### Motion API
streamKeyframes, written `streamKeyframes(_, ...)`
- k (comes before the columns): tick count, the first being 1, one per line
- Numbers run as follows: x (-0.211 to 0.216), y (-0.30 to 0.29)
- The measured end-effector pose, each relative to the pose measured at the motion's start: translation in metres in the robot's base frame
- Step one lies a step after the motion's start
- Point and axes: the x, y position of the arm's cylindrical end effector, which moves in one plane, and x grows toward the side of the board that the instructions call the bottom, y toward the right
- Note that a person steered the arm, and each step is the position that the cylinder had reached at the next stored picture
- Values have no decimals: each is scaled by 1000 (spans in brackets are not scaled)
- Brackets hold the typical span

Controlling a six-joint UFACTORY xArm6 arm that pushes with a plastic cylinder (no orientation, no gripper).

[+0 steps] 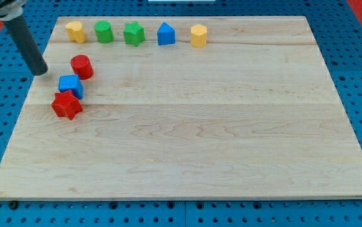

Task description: Place red circle below the green circle

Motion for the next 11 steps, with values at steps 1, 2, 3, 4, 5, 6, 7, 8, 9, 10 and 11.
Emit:
streamKeyframes(1,-6,47)
streamKeyframes(2,-10,76)
streamKeyframes(3,-14,84)
streamKeyframes(4,-25,82)
streamKeyframes(5,-31,77)
streamKeyframes(6,-35,71)
streamKeyframes(7,-36,59)
streamKeyframes(8,-36,52)
streamKeyframes(9,-36,48)
streamKeyframes(10,-29,48)
streamKeyframes(11,-9,73)
